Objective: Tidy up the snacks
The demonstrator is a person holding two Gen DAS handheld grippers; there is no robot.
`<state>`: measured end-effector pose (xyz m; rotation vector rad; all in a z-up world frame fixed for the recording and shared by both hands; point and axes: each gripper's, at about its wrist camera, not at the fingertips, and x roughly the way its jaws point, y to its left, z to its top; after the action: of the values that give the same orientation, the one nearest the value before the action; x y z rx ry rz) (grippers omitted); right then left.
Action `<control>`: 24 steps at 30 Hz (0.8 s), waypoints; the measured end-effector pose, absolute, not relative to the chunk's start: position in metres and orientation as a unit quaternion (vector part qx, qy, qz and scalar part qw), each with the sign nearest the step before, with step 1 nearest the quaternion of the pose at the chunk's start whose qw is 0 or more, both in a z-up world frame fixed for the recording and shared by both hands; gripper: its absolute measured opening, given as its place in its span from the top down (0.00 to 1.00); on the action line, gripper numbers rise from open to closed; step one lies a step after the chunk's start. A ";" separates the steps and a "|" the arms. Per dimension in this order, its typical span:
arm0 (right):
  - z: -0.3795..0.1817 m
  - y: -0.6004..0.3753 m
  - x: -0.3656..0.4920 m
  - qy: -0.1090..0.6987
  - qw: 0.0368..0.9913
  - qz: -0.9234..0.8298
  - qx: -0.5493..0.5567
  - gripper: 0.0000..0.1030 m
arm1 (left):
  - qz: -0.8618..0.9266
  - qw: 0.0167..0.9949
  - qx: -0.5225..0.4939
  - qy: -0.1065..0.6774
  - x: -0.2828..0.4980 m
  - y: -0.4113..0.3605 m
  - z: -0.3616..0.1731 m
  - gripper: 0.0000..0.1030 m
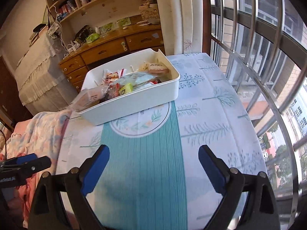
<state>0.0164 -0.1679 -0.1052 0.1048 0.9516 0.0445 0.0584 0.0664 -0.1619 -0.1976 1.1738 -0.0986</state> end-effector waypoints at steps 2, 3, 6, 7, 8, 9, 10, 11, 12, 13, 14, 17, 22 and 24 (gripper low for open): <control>-0.089 -0.162 0.000 0.464 0.885 0.017 0.037 0.05 | -0.059 0.831 -0.086 0.546 0.048 0.070 -0.146 0.09; -0.081 -0.159 -0.007 0.464 0.885 0.019 0.032 0.05 | -0.065 0.833 -0.085 0.543 0.045 0.071 -0.139 0.09; -0.048 -0.153 -0.029 0.446 0.894 0.039 0.018 0.04 | -0.081 0.834 -0.089 0.538 0.035 0.074 -0.116 0.04; -0.038 -0.150 -0.034 0.441 0.896 0.045 0.012 0.04 | -0.086 0.836 -0.091 0.534 0.033 0.074 -0.107 0.01; -0.030 -0.148 -0.037 0.437 0.898 0.051 0.007 0.03 | -0.091 0.839 -0.091 0.528 0.029 0.073 -0.097 0.01; -0.021 -0.146 -0.041 0.432 0.900 0.059 0.001 0.03 | -0.093 0.843 -0.087 0.523 0.027 0.071 -0.089 0.01; -0.011 -0.144 -0.044 0.425 0.902 0.068 -0.004 0.03 | -0.094 0.847 -0.080 0.517 0.024 0.068 -0.080 0.01; 0.000 -0.144 -0.047 0.416 0.906 0.078 -0.008 0.03 | -0.093 0.853 -0.071 0.508 0.021 0.064 -0.069 0.01; 0.010 -0.143 -0.048 0.409 0.909 0.085 -0.009 0.02 | -0.086 0.861 -0.056 0.498 0.017 0.058 -0.056 0.01; 0.019 -0.144 -0.049 0.403 0.911 0.090 -0.009 0.02 | -0.078 0.866 -0.043 0.493 0.014 0.053 -0.047 0.01; 0.028 -0.144 -0.048 0.400 0.912 0.093 -0.009 0.02 | -0.075 0.869 -0.037 0.488 0.012 0.049 -0.039 0.01; 0.049 -0.148 -0.052 0.388 0.916 0.100 0.005 0.00 | -0.069 0.884 -0.040 0.461 0.004 0.037 -0.012 0.01; 0.046 -0.158 -0.053 0.416 0.906 0.068 0.039 0.00 | -0.015 0.904 -0.026 0.427 -0.004 0.019 0.006 0.01; 0.038 -0.161 -0.054 0.421 0.904 0.059 0.049 0.00 | 0.003 0.903 -0.036 0.427 -0.005 0.016 0.002 0.01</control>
<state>-0.0539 -0.1613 0.0376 0.1008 0.8706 0.1227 -0.0053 0.0160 0.0022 -0.0735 0.8837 0.0068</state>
